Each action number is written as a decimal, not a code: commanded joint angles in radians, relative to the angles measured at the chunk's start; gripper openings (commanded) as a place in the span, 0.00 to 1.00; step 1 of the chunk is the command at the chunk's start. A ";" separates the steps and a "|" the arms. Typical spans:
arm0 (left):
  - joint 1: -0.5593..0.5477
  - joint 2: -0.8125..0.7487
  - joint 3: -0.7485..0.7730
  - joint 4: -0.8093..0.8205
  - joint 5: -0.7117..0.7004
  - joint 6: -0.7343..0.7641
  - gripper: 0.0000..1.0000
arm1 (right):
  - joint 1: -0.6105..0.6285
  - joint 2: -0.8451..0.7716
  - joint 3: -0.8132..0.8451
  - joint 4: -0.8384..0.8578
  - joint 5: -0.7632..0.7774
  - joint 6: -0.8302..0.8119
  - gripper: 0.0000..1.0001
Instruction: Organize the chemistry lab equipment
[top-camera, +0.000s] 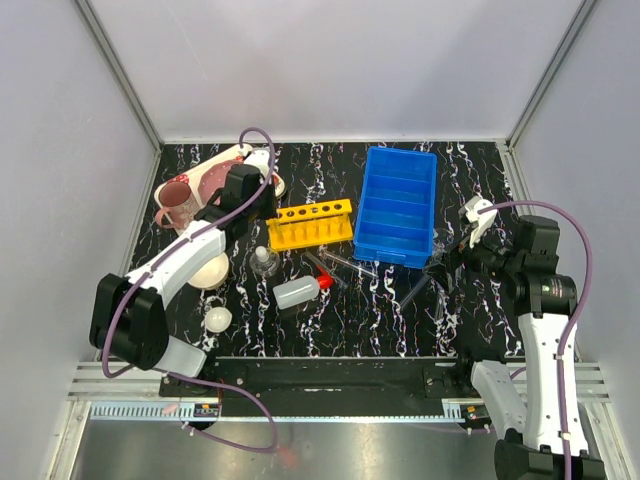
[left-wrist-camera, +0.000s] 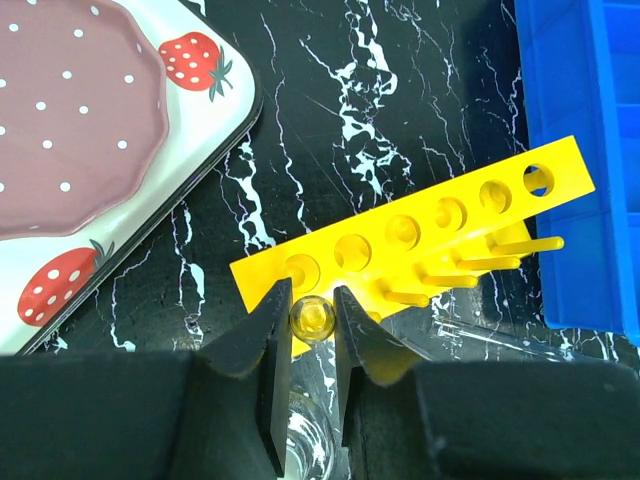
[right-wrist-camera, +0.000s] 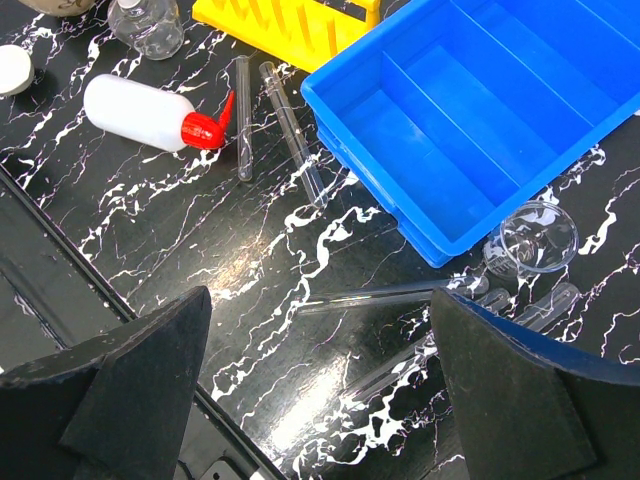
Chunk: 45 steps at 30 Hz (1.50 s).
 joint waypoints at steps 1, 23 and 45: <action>-0.021 0.010 -0.029 0.097 -0.015 0.050 0.18 | -0.007 0.009 0.000 0.017 -0.026 -0.002 0.96; -0.047 -0.217 -0.081 0.028 -0.120 0.067 0.81 | -0.007 0.164 0.121 -0.168 -0.067 -0.221 0.96; 0.061 -0.804 -0.325 -0.227 0.056 -0.085 0.99 | 0.002 0.336 0.089 -0.503 -0.029 -0.880 0.98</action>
